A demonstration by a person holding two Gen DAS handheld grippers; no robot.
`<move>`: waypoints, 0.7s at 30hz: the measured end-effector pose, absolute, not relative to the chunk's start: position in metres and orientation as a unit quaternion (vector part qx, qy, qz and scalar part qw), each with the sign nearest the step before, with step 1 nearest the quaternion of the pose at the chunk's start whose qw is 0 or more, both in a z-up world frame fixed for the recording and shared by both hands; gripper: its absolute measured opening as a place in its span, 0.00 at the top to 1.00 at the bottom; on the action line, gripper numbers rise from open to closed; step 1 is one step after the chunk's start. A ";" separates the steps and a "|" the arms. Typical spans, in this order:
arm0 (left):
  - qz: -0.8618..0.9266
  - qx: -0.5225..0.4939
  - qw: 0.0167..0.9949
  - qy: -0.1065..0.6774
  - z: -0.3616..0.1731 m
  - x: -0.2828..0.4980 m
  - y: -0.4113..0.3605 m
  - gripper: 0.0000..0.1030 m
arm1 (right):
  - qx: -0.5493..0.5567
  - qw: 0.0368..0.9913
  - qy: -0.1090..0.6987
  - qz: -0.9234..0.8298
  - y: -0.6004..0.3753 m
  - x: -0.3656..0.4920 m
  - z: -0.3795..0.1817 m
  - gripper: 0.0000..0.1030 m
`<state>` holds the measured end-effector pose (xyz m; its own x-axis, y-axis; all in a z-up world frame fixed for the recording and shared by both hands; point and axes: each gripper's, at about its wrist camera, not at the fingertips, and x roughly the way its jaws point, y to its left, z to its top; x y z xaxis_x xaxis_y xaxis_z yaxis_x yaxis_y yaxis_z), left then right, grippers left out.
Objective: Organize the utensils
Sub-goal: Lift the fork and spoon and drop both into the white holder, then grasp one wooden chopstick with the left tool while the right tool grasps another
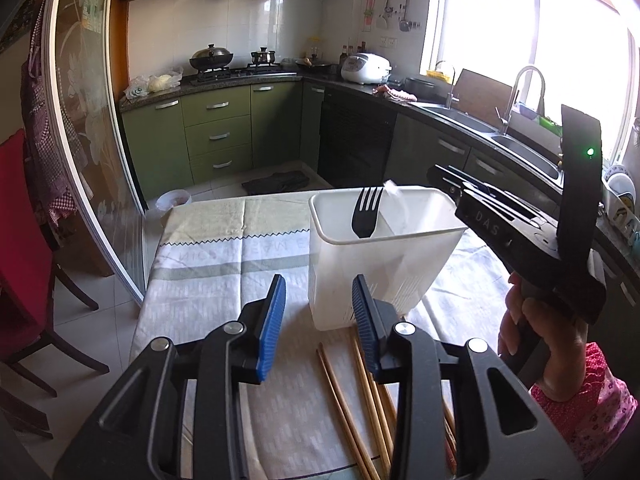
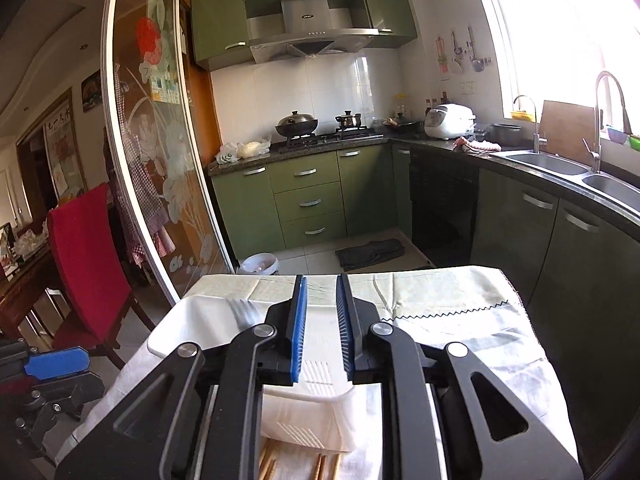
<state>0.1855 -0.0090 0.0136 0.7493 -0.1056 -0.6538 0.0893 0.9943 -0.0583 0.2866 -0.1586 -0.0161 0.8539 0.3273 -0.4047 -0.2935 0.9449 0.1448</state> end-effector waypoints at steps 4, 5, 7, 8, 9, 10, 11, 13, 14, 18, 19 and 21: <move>-0.043 -0.003 0.918 0.393 0.000 0.190 -0.013 0.65 | 0.047 0.964 0.204 0.163 -0.171 0.265 -0.013 0.81; -0.040 -0.004 0.912 0.409 -0.005 0.191 -0.013 0.64 | 0.050 0.964 0.201 0.164 -0.176 0.258 -0.011 0.81; -0.034 -0.002 0.897 0.441 -0.018 0.194 -0.013 0.64 | 0.055 0.965 0.197 0.163 -0.188 0.242 -0.007 0.76; -0.031 -0.001 0.887 0.460 -0.026 0.196 -0.014 0.64 | 0.056 0.965 0.197 0.160 -0.195 0.234 -0.005 0.75; -0.029 -0.001 0.877 0.479 -0.036 0.196 -0.013 0.64 | 0.056 0.965 0.201 0.159 -0.202 0.226 -0.004 0.74; -0.029 -0.002 0.865 0.501 -0.046 0.198 -0.013 0.64 | 0.056 0.964 0.206 0.157 -0.209 0.219 -0.004 0.74; -0.031 -0.009 0.851 0.524 -0.058 0.202 -0.013 0.64 | 0.055 0.963 0.214 0.156 -0.215 0.212 -0.006 0.74; -0.034 -0.026 0.823 0.566 -0.079 0.207 -0.013 0.64 | 0.051 0.959 0.231 0.154 -0.226 0.200 -0.012 0.74; -0.036 -0.031 0.810 0.585 -0.088 0.209 -0.014 0.66 | 0.048 0.957 0.241 0.154 -0.231 0.195 -0.016 0.74; -0.028 -0.037 0.780 0.625 -0.112 0.214 -0.017 0.70 | 0.044 0.948 0.279 0.149 -0.250 0.182 -0.037 0.74; -0.025 -0.038 0.775 0.630 -0.115 0.215 -0.018 0.70 | 0.044 0.945 0.287 0.148 -0.253 0.180 -0.042 0.74; -0.020 -0.041 0.768 0.639 -0.120 0.216 -0.019 0.70 | 0.047 0.942 0.297 0.149 -0.259 0.178 -0.049 0.74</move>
